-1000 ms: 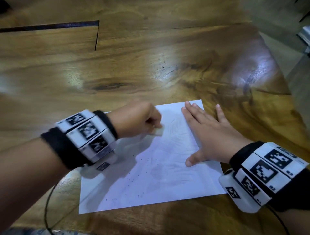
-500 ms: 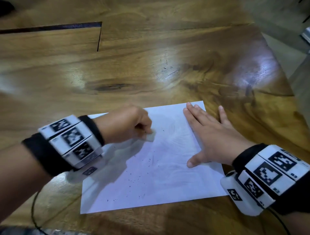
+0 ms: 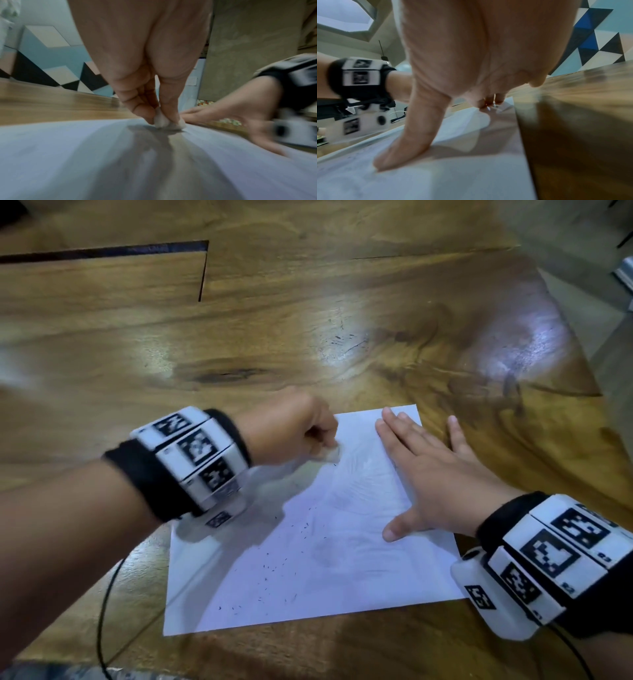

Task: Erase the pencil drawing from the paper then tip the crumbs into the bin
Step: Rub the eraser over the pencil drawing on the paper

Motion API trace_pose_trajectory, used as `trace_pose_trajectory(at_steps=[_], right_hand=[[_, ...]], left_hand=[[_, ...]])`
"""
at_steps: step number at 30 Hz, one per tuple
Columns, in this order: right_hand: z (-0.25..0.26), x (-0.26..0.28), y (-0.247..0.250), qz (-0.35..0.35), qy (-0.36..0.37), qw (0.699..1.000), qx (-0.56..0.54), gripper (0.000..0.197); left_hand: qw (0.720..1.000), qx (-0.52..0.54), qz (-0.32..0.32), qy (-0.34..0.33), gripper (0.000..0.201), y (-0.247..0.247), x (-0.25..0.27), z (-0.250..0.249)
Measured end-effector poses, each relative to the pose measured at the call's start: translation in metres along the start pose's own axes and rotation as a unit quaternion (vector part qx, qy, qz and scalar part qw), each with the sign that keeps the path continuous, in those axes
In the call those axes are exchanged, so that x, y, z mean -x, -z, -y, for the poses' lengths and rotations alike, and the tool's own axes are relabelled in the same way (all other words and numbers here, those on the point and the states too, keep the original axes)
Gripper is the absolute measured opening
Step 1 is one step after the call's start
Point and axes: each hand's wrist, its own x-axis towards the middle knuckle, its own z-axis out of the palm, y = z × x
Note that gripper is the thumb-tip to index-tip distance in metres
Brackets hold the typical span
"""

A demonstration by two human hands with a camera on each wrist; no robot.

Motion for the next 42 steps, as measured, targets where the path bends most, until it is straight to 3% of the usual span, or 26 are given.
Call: trace_pose_trajectory(at_steps=[2, 4, 8, 12, 17, 21, 31, 38, 42], right_hand=[[-0.001, 0.001, 0.000, -0.001, 0.002, 1.000, -0.003, 0.138], [-0.001, 0.001, -0.001, -0.002, 0.004, 1.000, -0.005, 0.138], [-0.001, 0.001, -0.002, -0.012, 0.007, 1.000, -0.010, 0.136], [-0.001, 0.000, -0.002, -0.017, 0.007, 1.000, -0.003, 0.136], [0.000, 0.001, -0.003, -0.023, 0.005, 1.000, 0.004, 0.138], [0.000, 0.001, -0.002, -0.023, 0.011, 1.000, 0.004, 0.137], [-0.010, 0.005, 0.014, -0.017, 0.005, 0.999, 0.044, 0.111], [0.000, -0.003, 0.018, -0.012, 0.050, 0.997, 0.062, 0.112], [0.000, -0.009, 0.014, -0.025, 0.041, 0.995, 0.083, 0.113]], left_hand=[[0.998, -0.002, 0.057, 0.002, 0.013, -0.004, 0.024, 0.004], [0.997, -0.007, 0.072, 0.009, 0.008, -0.005, 0.030, 0.006], [1.000, -0.009, -0.010, 0.024, 0.012, 0.000, -0.012, -0.007], [0.999, -0.044, -0.024, 0.001, 0.006, -0.001, -0.039, -0.022], [0.998, -0.035, -0.017, 0.042, 0.006, 0.004, -0.010, -0.007], [0.999, -0.020, -0.034, 0.036, 0.008, -0.001, 0.010, -0.001], [0.996, 0.037, -0.038, 0.076, 0.019, -0.020, 0.066, 0.011], [0.990, 0.045, -0.076, 0.109, 0.024, -0.027, 0.065, 0.011], [0.989, 0.040, -0.063, 0.131, 0.021, -0.022, 0.061, 0.006]])
